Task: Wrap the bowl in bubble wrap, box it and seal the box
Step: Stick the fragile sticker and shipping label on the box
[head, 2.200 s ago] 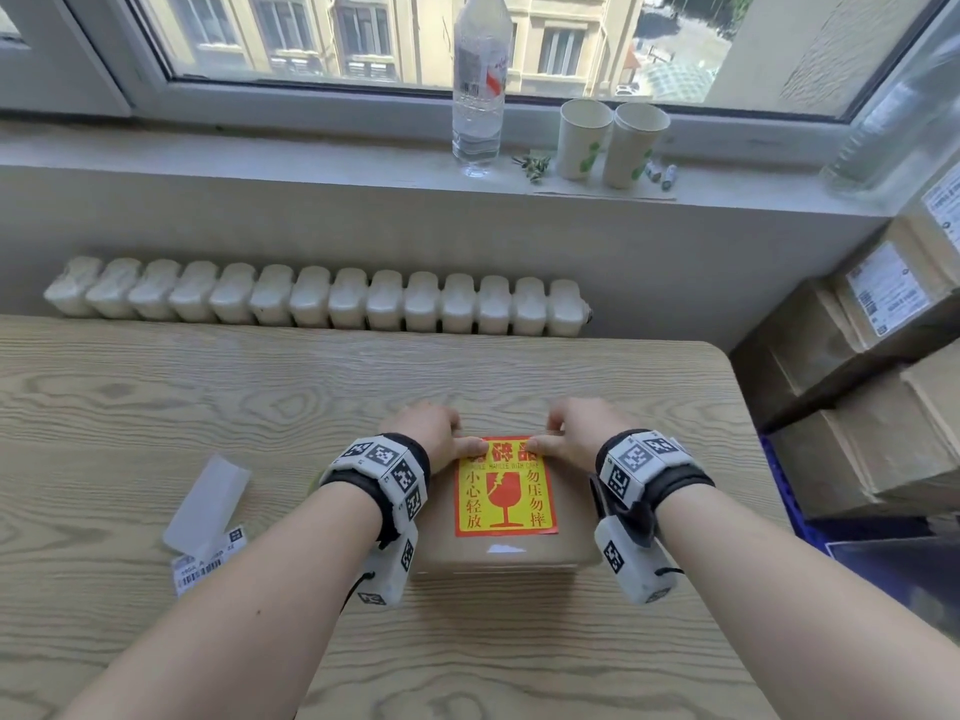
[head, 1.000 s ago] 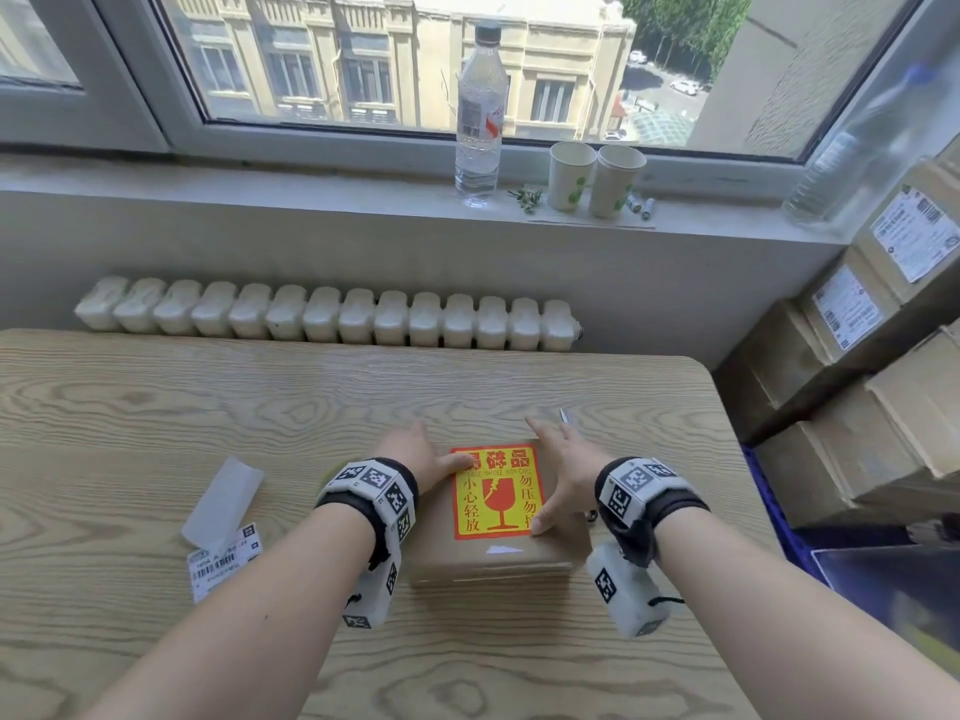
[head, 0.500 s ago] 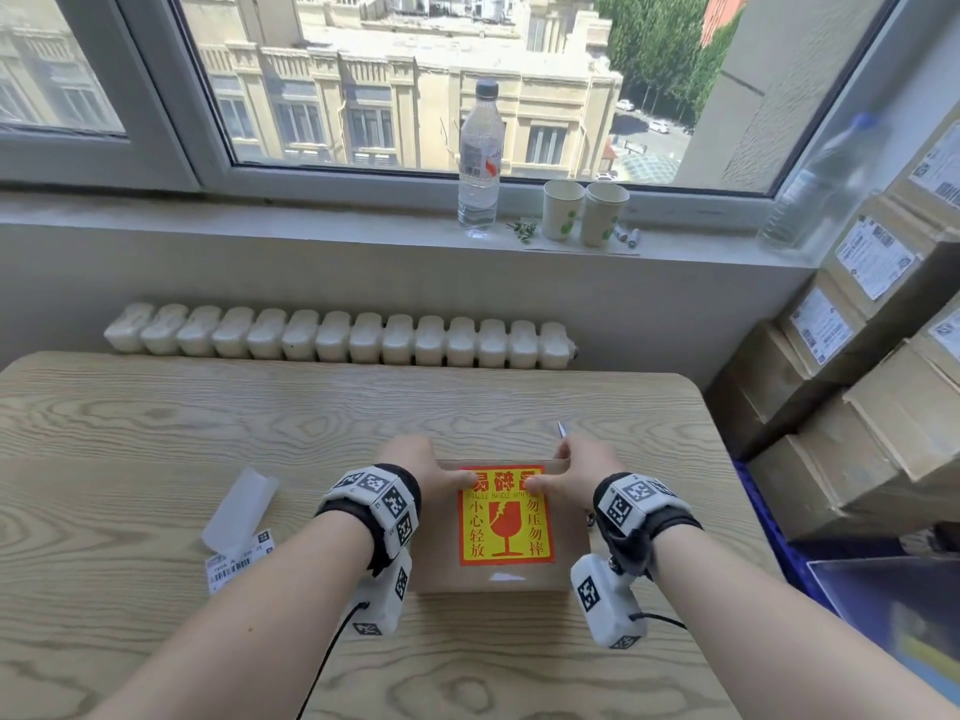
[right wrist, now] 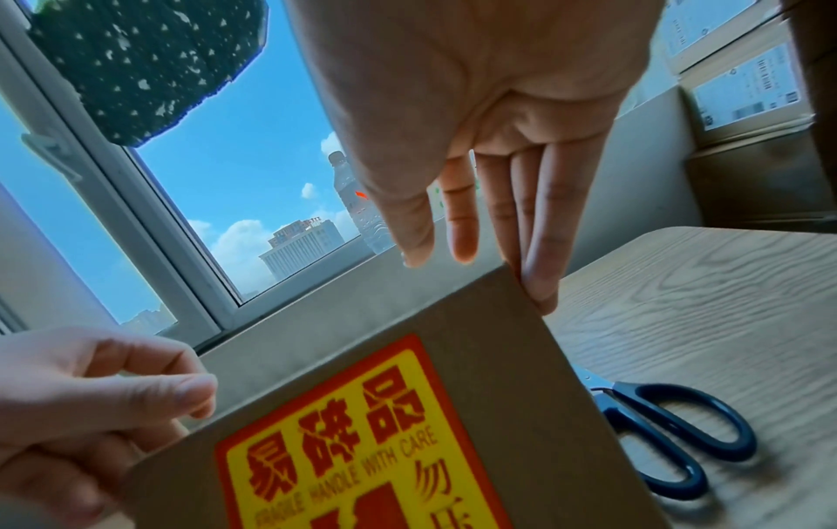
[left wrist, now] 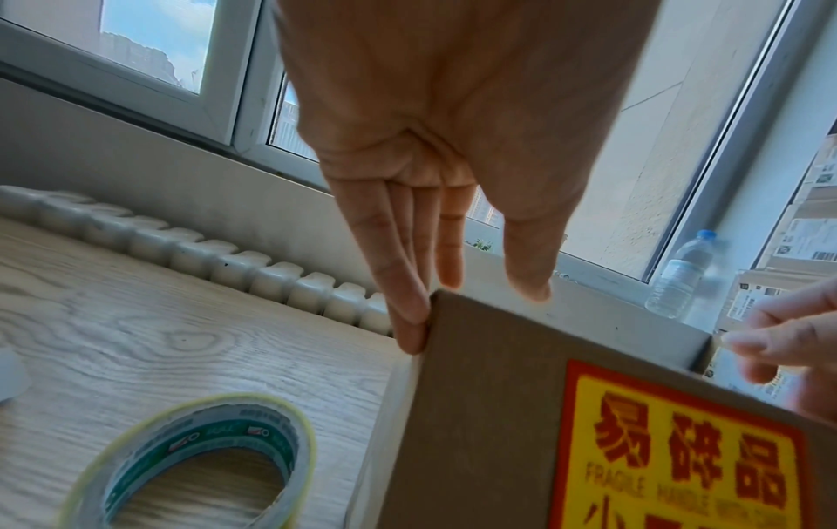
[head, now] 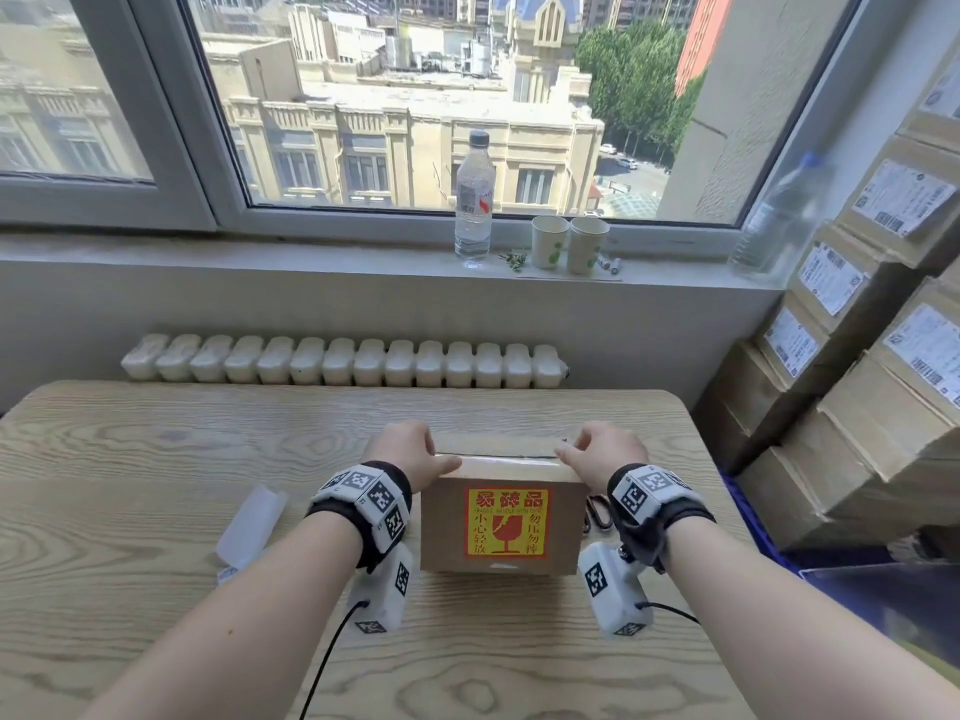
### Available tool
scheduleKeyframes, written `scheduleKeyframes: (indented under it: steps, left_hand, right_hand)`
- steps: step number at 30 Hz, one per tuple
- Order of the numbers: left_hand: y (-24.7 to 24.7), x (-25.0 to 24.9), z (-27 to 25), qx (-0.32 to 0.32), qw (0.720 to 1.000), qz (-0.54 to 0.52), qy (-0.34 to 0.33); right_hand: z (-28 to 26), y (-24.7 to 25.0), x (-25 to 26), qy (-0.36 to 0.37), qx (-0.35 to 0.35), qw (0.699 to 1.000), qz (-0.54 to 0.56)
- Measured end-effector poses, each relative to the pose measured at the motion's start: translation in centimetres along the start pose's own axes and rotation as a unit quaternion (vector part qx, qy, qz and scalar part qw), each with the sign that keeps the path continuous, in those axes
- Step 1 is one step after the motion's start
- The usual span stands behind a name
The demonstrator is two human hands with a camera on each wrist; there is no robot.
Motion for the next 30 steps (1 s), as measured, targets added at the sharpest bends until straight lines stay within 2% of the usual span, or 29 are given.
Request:
scheduleKeyframes:
  steps: [2, 7, 11, 15, 20, 24, 30]
  left_hand:
    - [-0.3, 0.3, -0.1, 0.01, 1.0, -0.016, 0.002]
    - [-1.6, 0.7, -0.8, 0.064, 0.998, -0.004, -0.014]
    - [0.4, 2.8, -1.2, 0.017, 0.999, -0.024, -0.013]
    - [2.3, 7.3, -1.9, -0.016, 0.999, -0.037, 0.014]
    - [2.6, 14.4, -3.5, -0.029, 0.995, -0.074, 0.066]
    - [1.2, 19.9, -5.1, -0.015, 0.989, -0.095, 0.11]
    - [-2.3, 26.8, -6.6, 0.025, 0.977, -0.138, 0.163]
  right_hand:
    - [-0.2, -0.2, -0.1, -0.003, 0.013, 1.0, 0.005]
    - [-0.8, -1.3, 1.0, 0.01, 0.046, 0.996, -0.073]
    - [-1.4, -1.3, 4.0, 0.052, 0.028, 0.997, -0.059]
    - [-2.7, -3.2, 9.3, 0.134, 0.051, 0.989, -0.038]
    - [-4.4, -8.7, 16.1, 0.223, 0.115, 0.968, -0.035]
    - [-4.9, -14.0, 19.8, 0.247, 0.173, 0.948, -0.097]
    - [-5.0, -19.8, 23.5, 0.239, 0.244, 0.927, -0.152]
Point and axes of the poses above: each hand's wrist, its own z-axis towards the middle knuckle, its own y-axis out of the back of the hand, x = y × z, the point moved 9 cm from there along z, towards the middle knuckle, and after that the axes turned 9 degrees about x, right-handed, at the moved point
